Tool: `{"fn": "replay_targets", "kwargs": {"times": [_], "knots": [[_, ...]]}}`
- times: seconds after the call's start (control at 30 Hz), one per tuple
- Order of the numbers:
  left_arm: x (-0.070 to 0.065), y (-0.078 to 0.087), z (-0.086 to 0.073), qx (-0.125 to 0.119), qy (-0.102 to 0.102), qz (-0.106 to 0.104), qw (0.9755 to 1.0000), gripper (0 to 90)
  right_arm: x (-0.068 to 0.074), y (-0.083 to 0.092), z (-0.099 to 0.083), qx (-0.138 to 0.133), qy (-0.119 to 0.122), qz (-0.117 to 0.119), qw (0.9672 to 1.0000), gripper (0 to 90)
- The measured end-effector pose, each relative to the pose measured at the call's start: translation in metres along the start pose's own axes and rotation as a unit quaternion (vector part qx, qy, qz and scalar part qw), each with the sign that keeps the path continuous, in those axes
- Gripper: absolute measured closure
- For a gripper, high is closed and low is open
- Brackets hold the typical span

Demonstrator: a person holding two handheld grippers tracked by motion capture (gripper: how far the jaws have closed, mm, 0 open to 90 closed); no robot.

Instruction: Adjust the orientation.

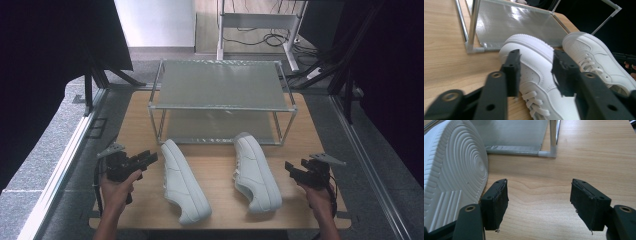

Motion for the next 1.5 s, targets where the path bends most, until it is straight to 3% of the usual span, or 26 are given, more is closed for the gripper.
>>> {"fn": "replay_targets", "kwargs": {"times": [0.13, 0.23, 0.47, 0.63, 0.77, 1.03, 1.3, 1.5], "knots": [[0.003, -0.001, -0.004, 0.01, -0.002, -0.003, 0.9999, 80.4, -0.002, 0.0, -0.001, 0.001, 0.0, -0.004, 1.0, 30.7], [0.002, 0.002, -0.008, 0.016, -0.017, -0.023, 0.9995, 86.1, -0.004, 0.0, -0.002, 0.001, -0.009, -0.006, 0.9999, 30.7], [0.008, 0.004, -0.017, 0.032, -0.013, 0.004, 0.9994, 89.2, -0.002, -0.004, -0.005, 0.006, -0.01, 0.003, 0.9999, 30.8], [0.012, -0.006, -0.036, 0.079, -0.028, 0.048, 0.9953, 89.7, -0.002, -0.002, -0.003, 0.002, -0.008, 0.006, 1.0, 30.8], [0.01, -0.013, -0.04, 0.096, -0.028, 0.04, 0.9941, 89.9, -0.004, -0.003, -0.004, 0.002, -0.009, 0.001, 1.0, 30.8], [0.008, -0.016, -0.042, 0.1, -0.027, 0.031, 0.9941, 89.7, -0.003, -0.004, -0.005, 0.006, -0.003, -0.006, 1.0, 30.7], [0.004, -0.023, -0.045, 0.117, -0.034, 0.037, 0.9919, 89.8, -0.009, -0.001, -0.004, -0.002, -0.011, -0.009, 0.9999, 30.7], [-0.002, -0.029, -0.043, 0.12, -0.034, 0.025, 0.9918, 90.0, -0.01, 0.0, -0.004, -0.001, -0.015, -0.01, 0.9998, 30.7]]}}
Point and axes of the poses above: each handheld gripper's, and its own axes: y roughly backward along the jaws, z roughly out of its top, x roughly to its left, the point moved 4 cm from there along -y, roughly forward along the jaws, and after that the axes turned 5 degrees about z, right-handed, at the moved point
